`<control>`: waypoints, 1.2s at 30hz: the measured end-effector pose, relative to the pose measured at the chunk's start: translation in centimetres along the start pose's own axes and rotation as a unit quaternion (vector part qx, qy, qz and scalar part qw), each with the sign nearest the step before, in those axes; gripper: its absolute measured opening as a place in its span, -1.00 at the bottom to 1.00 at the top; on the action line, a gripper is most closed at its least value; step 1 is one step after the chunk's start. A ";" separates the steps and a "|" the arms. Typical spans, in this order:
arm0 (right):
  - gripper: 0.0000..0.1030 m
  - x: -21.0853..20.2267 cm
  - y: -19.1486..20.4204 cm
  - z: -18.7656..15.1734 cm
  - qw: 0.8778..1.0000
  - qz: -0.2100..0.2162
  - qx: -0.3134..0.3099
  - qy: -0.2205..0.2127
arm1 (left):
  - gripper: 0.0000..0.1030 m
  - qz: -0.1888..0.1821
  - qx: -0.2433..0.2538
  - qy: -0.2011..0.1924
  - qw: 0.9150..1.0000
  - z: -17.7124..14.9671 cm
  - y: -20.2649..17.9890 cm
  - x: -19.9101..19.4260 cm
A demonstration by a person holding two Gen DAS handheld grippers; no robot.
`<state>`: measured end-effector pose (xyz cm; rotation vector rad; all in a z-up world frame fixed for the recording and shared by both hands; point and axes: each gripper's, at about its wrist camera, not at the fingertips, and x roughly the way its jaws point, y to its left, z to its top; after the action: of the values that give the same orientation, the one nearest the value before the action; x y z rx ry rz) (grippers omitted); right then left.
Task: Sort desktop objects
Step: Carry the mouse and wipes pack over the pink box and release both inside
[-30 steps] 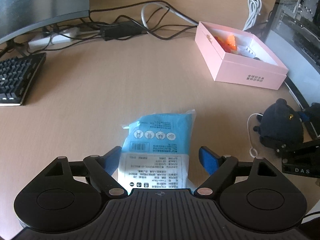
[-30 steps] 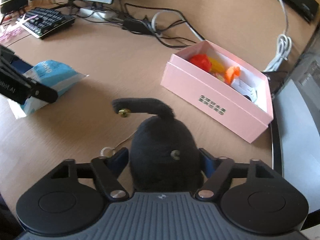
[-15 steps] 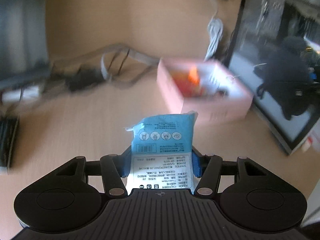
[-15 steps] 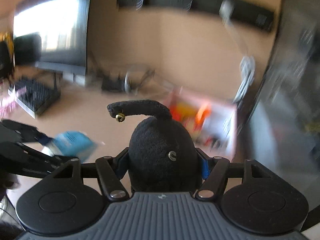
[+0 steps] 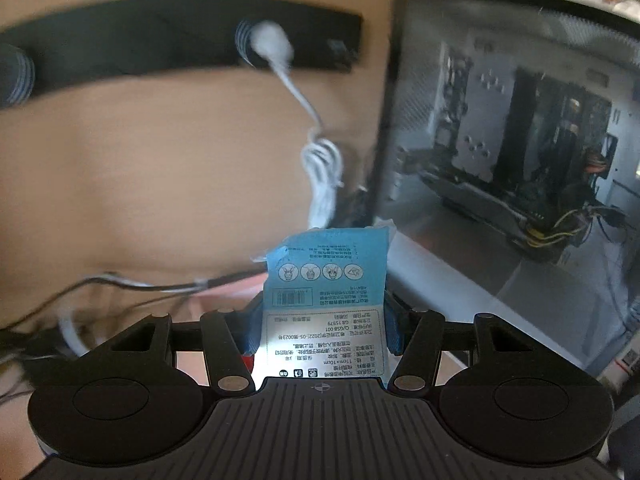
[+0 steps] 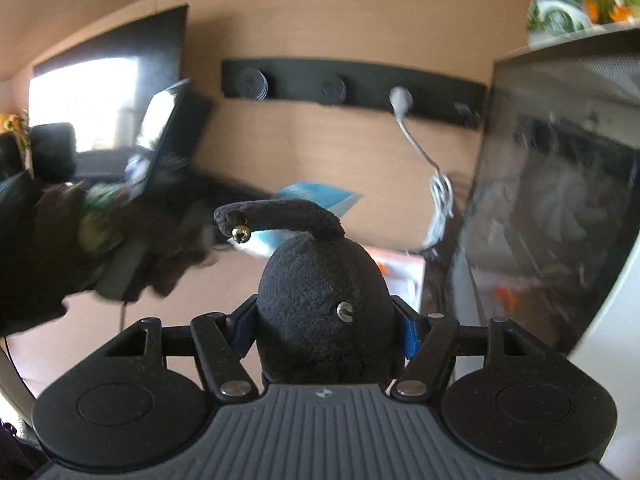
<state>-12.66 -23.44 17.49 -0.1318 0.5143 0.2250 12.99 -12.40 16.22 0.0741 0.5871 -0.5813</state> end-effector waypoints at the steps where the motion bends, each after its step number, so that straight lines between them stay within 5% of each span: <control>1: 0.30 0.1 -0.1 -0.4 1.000 -0.005 0.002 0.004 | 0.19 -0.007 -0.002 0.006 1.000 0.3 -0.3 1.2; 6: 0.30 0.4 -0.6 -1.2 1.000 -0.014 0.007 0.019 | 0.40 -0.004 -0.030 0.023 0.999 1.0 -0.1 4.9; 9: 0.30 1.2 -0.9 -1.7 1.000 -0.010 0.011 0.027 | 0.73 0.023 -0.046 0.019 0.999 -0.1 1.3 3.2; 12: 0.30 2.5 -1.1 -1.9 0.999 0.000 0.017 0.041 | 0.84 0.058 -0.069 0.027 0.996 -2.6 2.6 0.5; 19: 0.30 7.6 -1.0 0.1 0.997 0.053 0.018 0.060 | 0.87 0.126 -0.185 0.084 0.971 -10.7 6.6 -6.4; 25: 0.30 13.8 -3.4 5.1 0.993 0.029 0.111 0.027 | 0.94 0.136 -0.253 0.093 0.953 -15.4 6.0 -11.5; 31: 0.30 23.7 -5.4 7.7 0.970 0.004 0.240 0.035 | 0.96 0.152 -0.243 0.095 0.953 -16.6 4.8 -14.5; 36: 0.33 31.1 -6.7 5.3 0.929 0.044 0.353 0.099 | 0.96 0.186 -0.259 0.094 0.943 -17.6 6.2 -16.3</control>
<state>17.83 -23.40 6.91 0.5799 0.7753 0.1020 -3.55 4.92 9.81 -0.2563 0.8739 -0.0391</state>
